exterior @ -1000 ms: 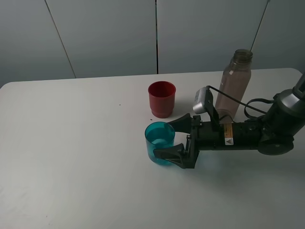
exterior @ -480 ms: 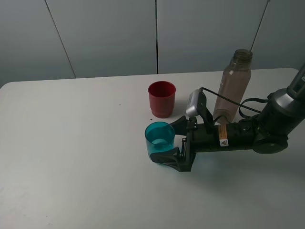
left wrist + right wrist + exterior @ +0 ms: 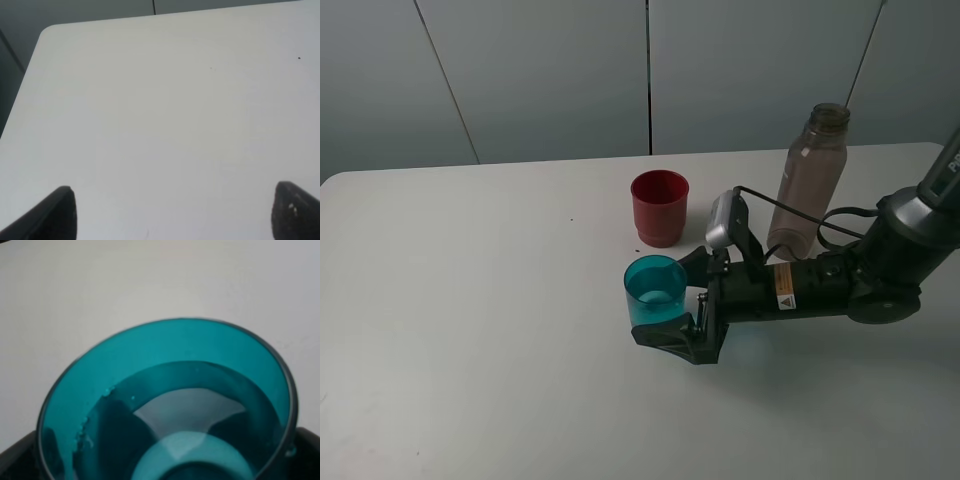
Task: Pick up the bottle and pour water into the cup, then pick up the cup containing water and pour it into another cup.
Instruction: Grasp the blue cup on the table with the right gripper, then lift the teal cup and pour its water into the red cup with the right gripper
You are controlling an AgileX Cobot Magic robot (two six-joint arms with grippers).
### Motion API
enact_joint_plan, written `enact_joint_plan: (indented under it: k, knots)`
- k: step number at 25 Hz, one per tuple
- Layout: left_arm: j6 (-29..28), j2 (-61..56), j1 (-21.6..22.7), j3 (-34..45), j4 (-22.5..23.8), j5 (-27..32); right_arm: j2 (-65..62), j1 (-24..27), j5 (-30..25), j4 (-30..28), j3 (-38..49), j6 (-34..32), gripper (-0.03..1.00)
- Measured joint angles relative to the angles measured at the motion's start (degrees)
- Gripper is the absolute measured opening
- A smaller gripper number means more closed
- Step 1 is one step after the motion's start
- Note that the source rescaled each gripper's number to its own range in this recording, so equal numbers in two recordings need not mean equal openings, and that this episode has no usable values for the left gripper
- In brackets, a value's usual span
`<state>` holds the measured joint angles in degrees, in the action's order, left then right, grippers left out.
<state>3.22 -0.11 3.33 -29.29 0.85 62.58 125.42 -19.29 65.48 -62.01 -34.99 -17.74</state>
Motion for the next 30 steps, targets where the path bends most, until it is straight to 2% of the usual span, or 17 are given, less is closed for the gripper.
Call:
enact_joint_plan:
  k: [1, 2, 3, 4, 5, 30]
  knots:
    - [0.0, 0.0, 0.0, 0.0, 0.0, 0.0, 0.0, 0.0, 0.0, 0.0, 0.0, 0.0, 0.98]
    - [0.0, 0.0, 0.0, 0.0, 0.0, 0.0, 0.0, 0.0, 0.0, 0.1, 0.0, 0.0, 0.87]
    - [0.0, 0.0, 0.0, 0.0, 0.0, 0.0, 0.0, 0.0, 0.0, 0.1, 0.0, 0.0, 0.67]
    - [0.0, 0.0, 0.0, 0.0, 0.0, 0.0, 0.0, 0.0, 0.0, 0.2, 0.0, -0.1, 0.36]
    - [0.0, 0.0, 0.0, 0.0, 0.0, 0.0, 0.0, 0.0, -0.1, 0.3, 0.0, -0.3, 0.17]
    - [0.1, 0.0, 0.0, 0.0, 0.0, 0.0, -0.3, 0.1, 0.1, -0.2, 0.0, -0.1, 0.16]
